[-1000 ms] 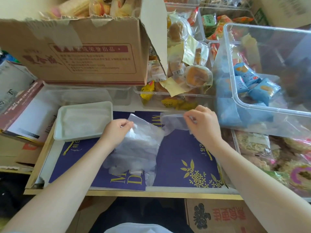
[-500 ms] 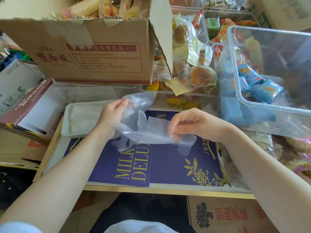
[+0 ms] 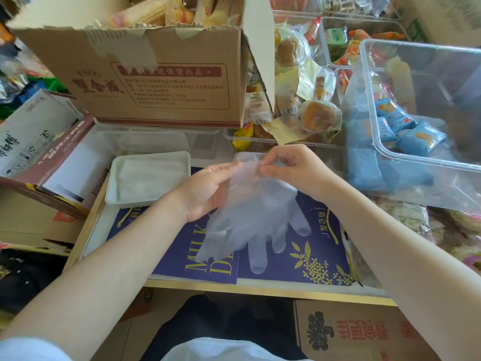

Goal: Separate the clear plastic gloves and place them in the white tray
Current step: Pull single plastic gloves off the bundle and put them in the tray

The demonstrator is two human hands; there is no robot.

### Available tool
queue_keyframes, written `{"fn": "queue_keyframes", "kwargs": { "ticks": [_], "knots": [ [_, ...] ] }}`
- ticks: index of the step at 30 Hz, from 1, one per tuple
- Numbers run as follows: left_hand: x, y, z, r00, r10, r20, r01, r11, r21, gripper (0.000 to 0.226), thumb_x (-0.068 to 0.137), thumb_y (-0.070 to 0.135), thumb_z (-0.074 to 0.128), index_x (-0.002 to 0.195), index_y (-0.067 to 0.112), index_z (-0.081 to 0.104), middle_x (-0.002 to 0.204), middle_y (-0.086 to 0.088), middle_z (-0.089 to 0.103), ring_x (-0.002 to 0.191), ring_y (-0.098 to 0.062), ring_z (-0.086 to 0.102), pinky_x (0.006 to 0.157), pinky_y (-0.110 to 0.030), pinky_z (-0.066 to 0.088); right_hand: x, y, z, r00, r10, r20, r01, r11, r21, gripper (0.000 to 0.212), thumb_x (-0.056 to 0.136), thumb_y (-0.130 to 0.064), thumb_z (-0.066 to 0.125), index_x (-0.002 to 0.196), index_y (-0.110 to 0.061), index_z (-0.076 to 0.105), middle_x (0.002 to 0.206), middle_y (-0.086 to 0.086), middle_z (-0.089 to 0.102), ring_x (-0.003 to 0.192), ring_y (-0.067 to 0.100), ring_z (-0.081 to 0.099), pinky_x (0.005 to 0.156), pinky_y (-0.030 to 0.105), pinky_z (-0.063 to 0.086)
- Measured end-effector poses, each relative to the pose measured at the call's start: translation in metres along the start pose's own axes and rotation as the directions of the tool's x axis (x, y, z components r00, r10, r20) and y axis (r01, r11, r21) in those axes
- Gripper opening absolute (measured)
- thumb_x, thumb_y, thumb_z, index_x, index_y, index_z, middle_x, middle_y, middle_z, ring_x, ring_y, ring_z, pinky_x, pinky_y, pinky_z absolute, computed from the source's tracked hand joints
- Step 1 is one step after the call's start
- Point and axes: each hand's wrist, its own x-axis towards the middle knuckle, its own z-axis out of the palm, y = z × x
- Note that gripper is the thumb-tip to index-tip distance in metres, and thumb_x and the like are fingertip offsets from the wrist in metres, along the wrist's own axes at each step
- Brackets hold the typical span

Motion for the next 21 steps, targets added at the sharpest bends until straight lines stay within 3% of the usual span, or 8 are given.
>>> {"fn": "queue_keyframes", "kwargs": {
  "ticks": [4,7,10,12,14,17,21],
  "knots": [
    [-0.005,-0.003,-0.002,0.999,-0.033,-0.025,0.035,0.995,0.098,0.039,0.1,0.031,0.035,0.098,0.01,0.068,0.087,-0.003,0.074,0.08,-0.013,0.07,0.076,-0.026,0.054,-0.001,0.005,0.003,0.997,0.063,-0.04,-0.063,0.998,0.003,0.014,0.081,-0.012,0.069,0.073,-0.022,0.065,0.072,-0.011,0.065,0.066,-0.003,0.058,0.072,0.017,0.046],
    [-0.015,-0.001,-0.002,0.996,0.027,-0.09,0.012,0.914,0.405,0.058,0.1,0.041,0.021,0.081,0.009,0.065,0.056,0.006,0.066,0.052,0.001,0.06,0.054,-0.01,0.043,-0.003,0.012,0.003,0.983,0.146,-0.108,-0.142,0.989,0.037,0.01,0.081,-0.012,0.068,0.074,-0.019,0.065,0.066,-0.011,0.064,0.058,-0.004,0.056,0.066,0.018,0.048],
    [-0.021,-0.005,-0.009,0.991,0.128,-0.043,-0.079,0.81,0.582,0.045,0.092,0.053,0.04,0.082,0.017,0.066,0.068,0.009,0.068,0.063,-0.002,0.061,0.064,-0.016,0.045,-0.003,0.015,-0.001,0.975,0.179,-0.133,-0.168,0.982,0.091,0.015,0.083,-0.011,0.066,0.072,-0.021,0.062,0.067,-0.007,0.064,0.06,0.004,0.055,0.058,0.017,0.045],
    [-0.02,-0.012,-0.021,0.986,0.164,-0.019,-0.103,0.703,0.704,0.019,0.088,0.039,0.06,0.084,0.021,0.064,0.076,0.01,0.069,0.07,-0.005,0.062,0.069,-0.021,0.048,-0.003,0.017,-0.002,0.967,0.204,-0.15,-0.184,0.973,0.138,0.017,0.084,-0.01,0.065,0.072,-0.02,0.06,0.067,-0.005,0.064,0.06,0.008,0.055,0.058,0.018,0.044],
    [-0.017,-0.016,-0.029,0.977,0.213,-0.023,-0.113,0.606,0.787,0.002,0.086,0.023,0.066,0.086,0.022,0.064,0.083,0.007,0.069,0.078,-0.008,0.062,0.076,-0.027,0.048,-0.002,0.018,-0.005,0.957,0.242,-0.162,-0.209,0.958,0.198,0.017,0.085,-0.008,0.064,0.072,-0.018,0.06,0.07,-0.001,0.064,0.065,0.013,0.056,0.064,0.026,0.047],
    [-0.017,-0.018,-0.035,0.966,0.259,-0.019,-0.131,0.549,0.825,0.017,0.093,0.016,0.055,0.081,0.027,0.061,0.078,0.009,0.064,0.074,-0.006,0.055,0.073,-0.027,0.043,-0.002,0.018,-0.01,0.951,0.268,-0.152,-0.208,0.923,0.325,0.019,0.084,-0.001,0.063,0.073,-0.015,0.06,0.076,0.006,0.063,0.071,0.019,0.057,0.071,0.031,0.048],
    [-0.014,-0.021,-0.045,0.983,0.171,-0.07,-0.039,0.563,0.825,0.027,0.099,0.03,0.041,0.08,0.027,0.059,0.075,0.006,0.057,0.073,-0.013,0.049,0.072,-0.031,0.04,-0.002,0.017,-0.012,0.962,0.246,-0.117,-0.169,0.876,0.452,0.024,0.084,0.011,0.056,0.076,-0.012,0.057,0.069,0.004,0.059,0.056,0.008,0.057,0.058,0.02,0.047]
  ]
}}
